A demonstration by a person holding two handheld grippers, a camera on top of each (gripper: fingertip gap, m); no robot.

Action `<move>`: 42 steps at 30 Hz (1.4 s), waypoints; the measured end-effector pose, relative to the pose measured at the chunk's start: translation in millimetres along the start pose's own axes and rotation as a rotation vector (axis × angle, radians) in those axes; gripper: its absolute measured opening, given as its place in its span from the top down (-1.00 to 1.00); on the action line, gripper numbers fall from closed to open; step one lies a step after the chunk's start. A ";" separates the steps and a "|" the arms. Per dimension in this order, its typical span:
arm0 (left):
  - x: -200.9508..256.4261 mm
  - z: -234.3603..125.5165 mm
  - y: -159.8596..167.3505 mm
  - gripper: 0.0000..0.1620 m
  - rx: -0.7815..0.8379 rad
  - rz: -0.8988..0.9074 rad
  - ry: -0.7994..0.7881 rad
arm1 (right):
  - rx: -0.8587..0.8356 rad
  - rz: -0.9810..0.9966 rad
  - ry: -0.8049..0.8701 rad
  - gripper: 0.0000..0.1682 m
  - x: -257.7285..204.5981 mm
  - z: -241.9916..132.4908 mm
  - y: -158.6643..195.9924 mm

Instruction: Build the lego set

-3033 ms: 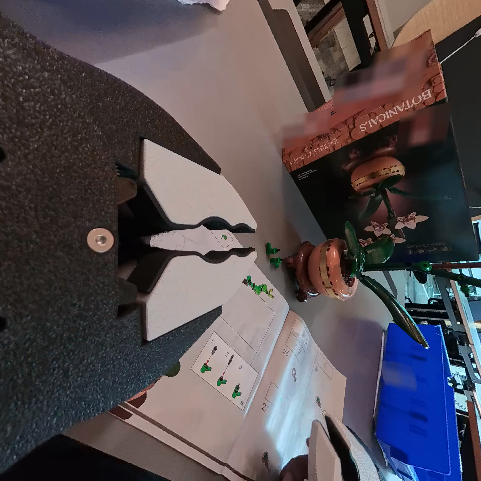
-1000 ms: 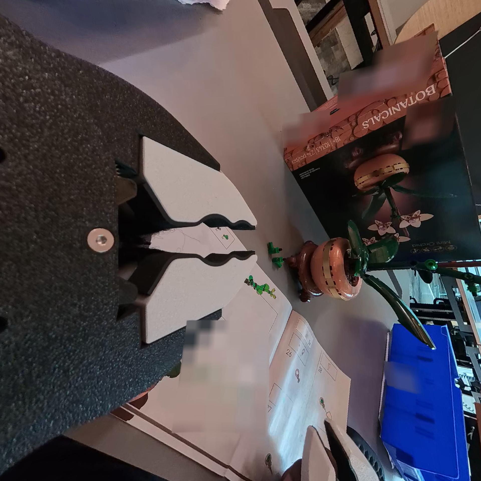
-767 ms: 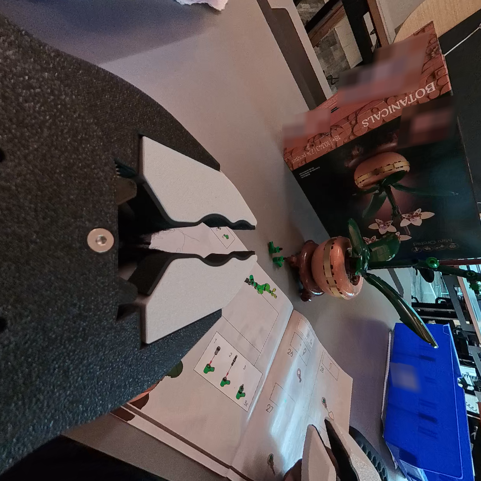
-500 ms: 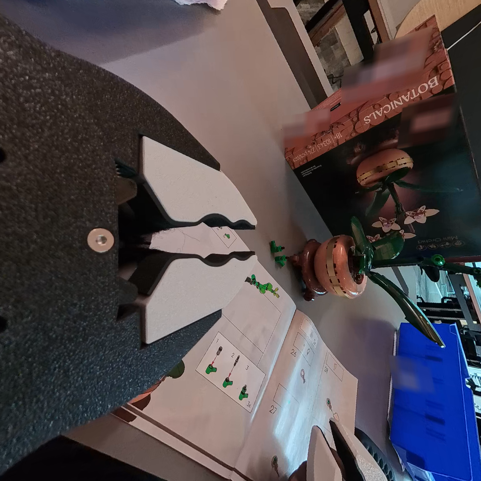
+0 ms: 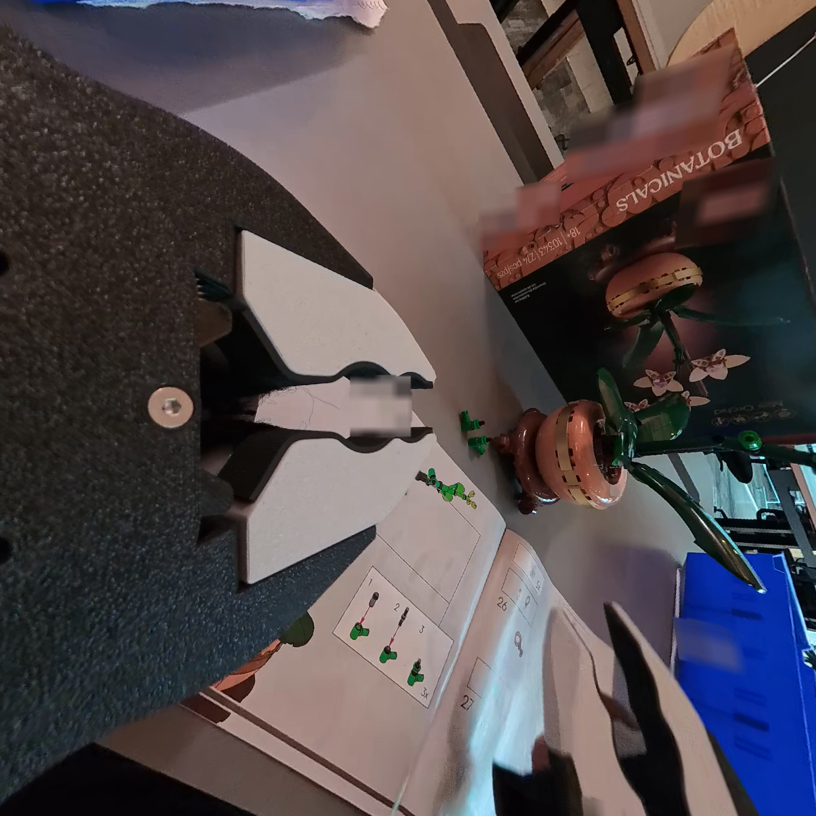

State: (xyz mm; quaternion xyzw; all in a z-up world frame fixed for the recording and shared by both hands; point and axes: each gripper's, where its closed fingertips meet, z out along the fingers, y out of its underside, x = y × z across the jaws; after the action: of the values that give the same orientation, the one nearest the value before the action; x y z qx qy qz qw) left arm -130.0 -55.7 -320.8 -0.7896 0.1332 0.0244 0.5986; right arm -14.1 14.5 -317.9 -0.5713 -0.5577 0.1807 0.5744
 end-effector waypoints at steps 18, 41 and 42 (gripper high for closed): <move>-15.0 -21.4 -20.1 0.83 0.208 -0.243 0.098 | -0.387 0.102 -0.098 0.78 -23.7 112.9 32.4; 0.7 -29.4 -34.0 0.78 0.280 -0.135 0.151 | 0.233 0.422 -0.421 0.91 -41.7 -8.9 -66.5; 7.8 -30.0 -37.4 0.76 0.290 -0.106 0.173 | 0.261 0.465 -0.449 0.91 -43.4 -13.8 -71.4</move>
State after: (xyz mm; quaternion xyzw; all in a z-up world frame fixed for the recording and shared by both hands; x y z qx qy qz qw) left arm -117.1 -76.4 -278.8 -0.7001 0.1447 -0.0947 0.6928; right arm -46.7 -48.5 -271.7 -0.5508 -0.4973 0.4977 0.4491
